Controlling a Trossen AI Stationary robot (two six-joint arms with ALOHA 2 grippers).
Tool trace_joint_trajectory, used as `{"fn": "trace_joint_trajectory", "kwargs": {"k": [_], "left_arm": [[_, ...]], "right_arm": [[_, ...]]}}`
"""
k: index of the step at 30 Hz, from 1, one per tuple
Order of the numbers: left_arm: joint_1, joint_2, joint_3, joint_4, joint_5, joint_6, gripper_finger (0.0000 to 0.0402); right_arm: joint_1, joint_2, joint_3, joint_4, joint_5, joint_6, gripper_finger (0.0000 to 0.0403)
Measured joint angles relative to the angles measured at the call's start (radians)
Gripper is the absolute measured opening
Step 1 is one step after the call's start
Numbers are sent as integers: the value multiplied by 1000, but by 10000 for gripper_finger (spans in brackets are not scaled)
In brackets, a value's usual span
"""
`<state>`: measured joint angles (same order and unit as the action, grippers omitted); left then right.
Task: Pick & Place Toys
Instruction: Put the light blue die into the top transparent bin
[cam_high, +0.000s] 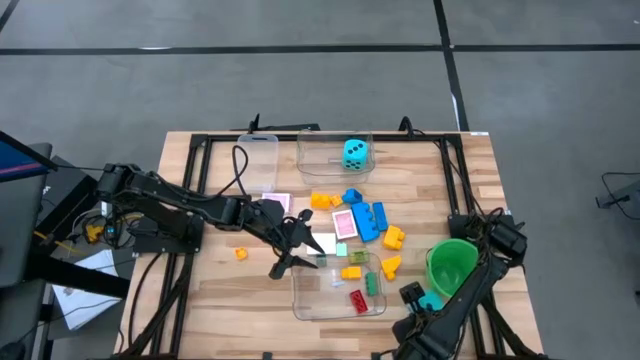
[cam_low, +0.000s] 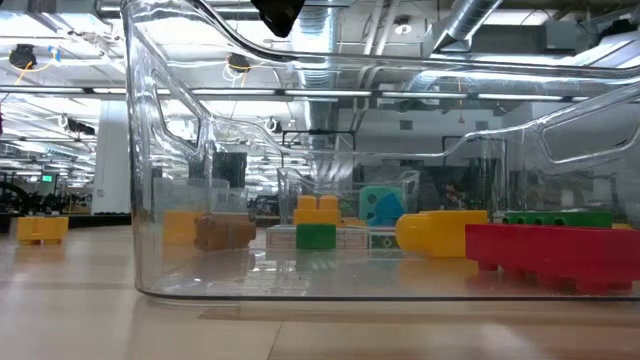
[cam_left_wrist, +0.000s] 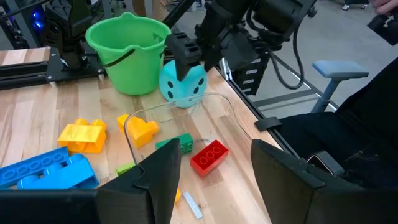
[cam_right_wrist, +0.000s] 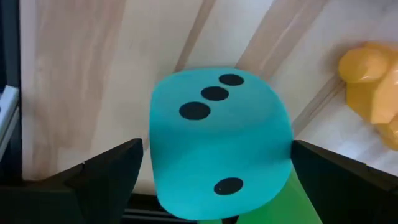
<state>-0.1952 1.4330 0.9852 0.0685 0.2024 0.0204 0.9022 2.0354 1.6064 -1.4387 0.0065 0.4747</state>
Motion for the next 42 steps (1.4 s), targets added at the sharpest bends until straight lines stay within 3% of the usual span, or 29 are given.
{"fn": "trace_joint_trajectory", "kwargs": {"k": [18,29,42], "left_arm": [[0,0,0,0,0,0,191],[0,0,0,0,0,0,191],[0,0,0,0,0,0,191]], "right_arm": [[-7,-26,-87,78,12,5,400],[-5,-82,-96,109,-62,82,400],[-3,-103,-96,137,-69,76,400]]}}
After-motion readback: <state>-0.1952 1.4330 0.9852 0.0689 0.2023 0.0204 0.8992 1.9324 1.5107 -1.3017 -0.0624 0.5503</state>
